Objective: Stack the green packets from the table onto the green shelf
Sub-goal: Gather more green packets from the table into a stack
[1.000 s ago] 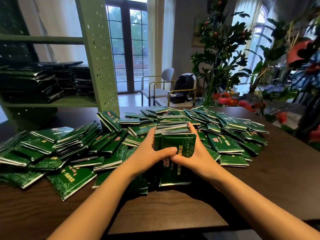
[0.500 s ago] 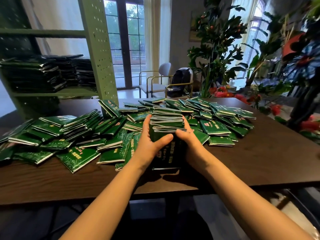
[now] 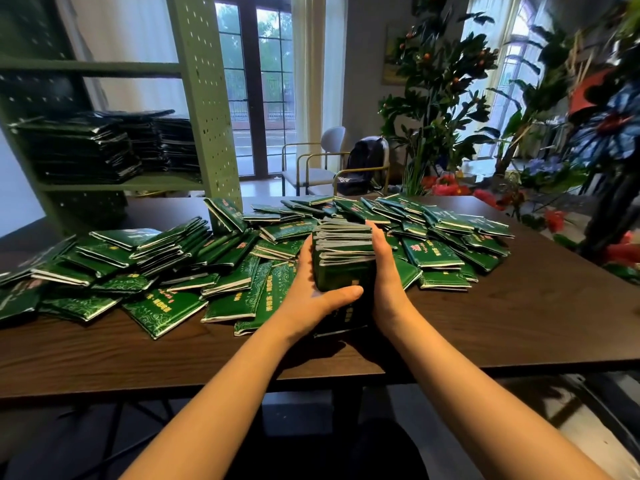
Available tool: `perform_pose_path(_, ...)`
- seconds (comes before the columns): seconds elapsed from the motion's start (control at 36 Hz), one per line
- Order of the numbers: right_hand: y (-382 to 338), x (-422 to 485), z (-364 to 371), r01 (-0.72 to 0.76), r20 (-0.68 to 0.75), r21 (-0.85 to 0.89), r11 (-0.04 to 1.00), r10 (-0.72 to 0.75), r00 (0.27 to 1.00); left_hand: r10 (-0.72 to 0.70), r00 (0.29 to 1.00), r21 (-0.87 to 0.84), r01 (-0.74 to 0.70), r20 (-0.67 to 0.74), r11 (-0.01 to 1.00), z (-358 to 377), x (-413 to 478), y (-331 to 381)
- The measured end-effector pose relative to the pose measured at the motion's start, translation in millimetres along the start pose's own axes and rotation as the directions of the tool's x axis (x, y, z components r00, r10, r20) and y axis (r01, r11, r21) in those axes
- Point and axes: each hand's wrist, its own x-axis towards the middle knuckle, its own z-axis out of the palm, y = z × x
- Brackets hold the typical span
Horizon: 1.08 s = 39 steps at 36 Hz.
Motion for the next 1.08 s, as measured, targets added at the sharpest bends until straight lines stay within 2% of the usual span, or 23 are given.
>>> perform_pose_path(0.19,4,-2,-1,0.038,-0.031,-0.043,0.998,-0.039,0.999,-0.045,0.997,0.012,0.046,-0.062,0.999,0,-1,-3)
perform_pose_path(0.31,8,0,0,0.028,-0.060,-0.032,0.999,-0.029,0.998,-0.067,0.997,-0.030,0.066,-0.028,0.997,-2,-1,-5)
perform_pose_path(0.39,10,4,-1,-0.005,-0.106,-0.028,1.000,0.002,0.994,-0.101,0.992,0.033,0.104,-0.074,0.994,1,1,-3)
perform_pose_path(0.44,8,5,2,-0.013,-0.135,-0.025,1.000,0.009,0.991,-0.094,0.985,0.090,0.108,-0.147,0.990,3,2,-5)
perform_pose_path(0.53,3,9,3,-0.010,-0.182,-0.012,1.000,0.008,0.983,-0.069,0.980,0.147,0.097,-0.184,0.984,5,4,-5)
perform_pose_path(0.67,-2,23,10,-0.056,-0.235,0.009,0.998,0.056,0.970,-0.082,0.979,0.069,0.096,-0.189,0.993,3,10,12)
perform_pose_path(0.83,-28,47,33,-0.044,-0.135,-0.124,0.991,0.027,0.990,-0.082,0.962,-0.101,0.057,-0.260,0.993,-5,17,38)
perform_pose_path(0.97,-44,68,70,-0.131,-0.061,-0.257,0.958,0.119,0.991,-0.159,0.926,-0.190,0.097,-0.344,0.977,-29,20,61)
perform_pose_path(1.08,-52,78,104,-0.227,-0.043,-0.287,0.931,0.224,0.974,-0.160,0.930,-0.143,0.118,-0.332,0.983,-58,20,76)
